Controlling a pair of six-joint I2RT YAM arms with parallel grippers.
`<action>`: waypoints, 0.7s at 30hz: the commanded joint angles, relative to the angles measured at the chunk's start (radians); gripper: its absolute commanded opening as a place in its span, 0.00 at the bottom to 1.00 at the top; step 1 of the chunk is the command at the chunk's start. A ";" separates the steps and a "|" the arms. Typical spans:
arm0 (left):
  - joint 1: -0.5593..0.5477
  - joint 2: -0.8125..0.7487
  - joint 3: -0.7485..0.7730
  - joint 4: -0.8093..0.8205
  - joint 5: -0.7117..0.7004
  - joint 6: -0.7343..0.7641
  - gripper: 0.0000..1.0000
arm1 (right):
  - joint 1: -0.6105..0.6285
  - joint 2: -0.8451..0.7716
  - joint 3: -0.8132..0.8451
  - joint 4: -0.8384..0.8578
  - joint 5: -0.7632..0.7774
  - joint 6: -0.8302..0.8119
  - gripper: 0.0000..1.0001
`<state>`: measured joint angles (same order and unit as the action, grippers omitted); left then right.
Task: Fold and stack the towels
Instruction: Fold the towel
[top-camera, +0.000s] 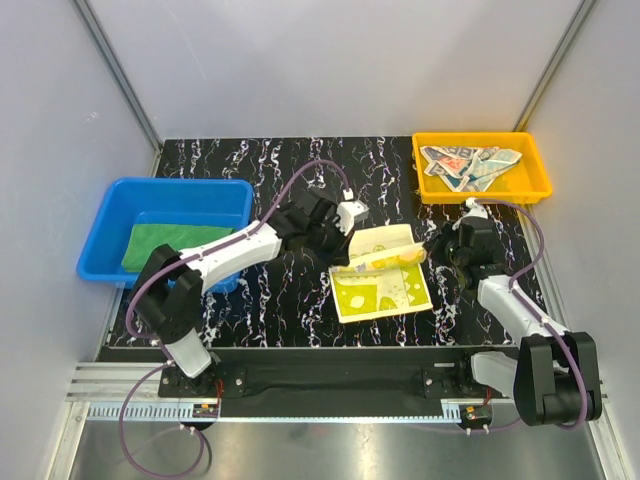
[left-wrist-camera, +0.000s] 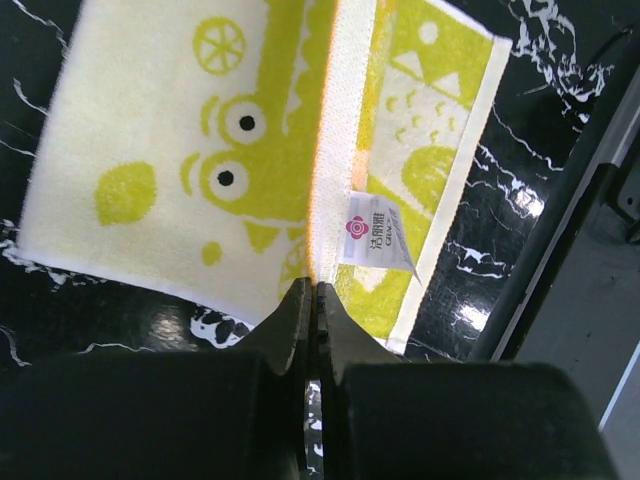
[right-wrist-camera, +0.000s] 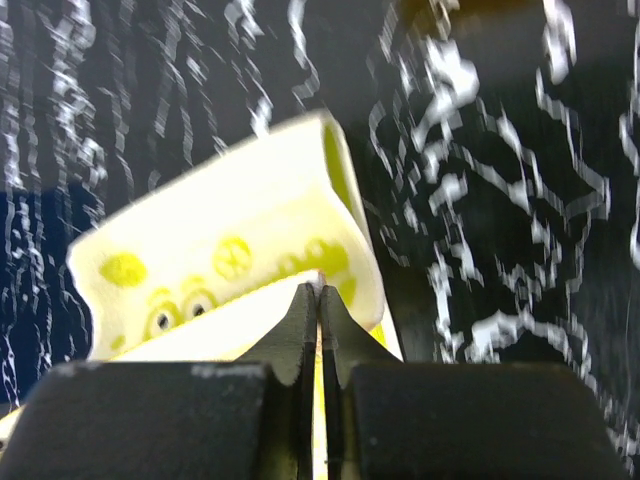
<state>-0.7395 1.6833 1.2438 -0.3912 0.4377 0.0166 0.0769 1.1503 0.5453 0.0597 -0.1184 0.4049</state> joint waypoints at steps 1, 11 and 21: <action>-0.017 -0.059 -0.043 0.009 -0.045 -0.039 0.00 | -0.009 -0.038 -0.022 -0.085 0.111 0.112 0.00; -0.075 -0.103 -0.184 0.104 -0.028 -0.217 0.28 | -0.008 -0.170 -0.055 -0.283 0.184 0.250 0.23; -0.072 -0.134 -0.173 0.046 -0.190 -0.274 0.45 | -0.009 -0.239 -0.018 -0.313 0.132 0.256 0.45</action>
<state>-0.8185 1.5749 1.0260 -0.3496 0.3573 -0.2249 0.0708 0.9234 0.4900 -0.2680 0.0250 0.6460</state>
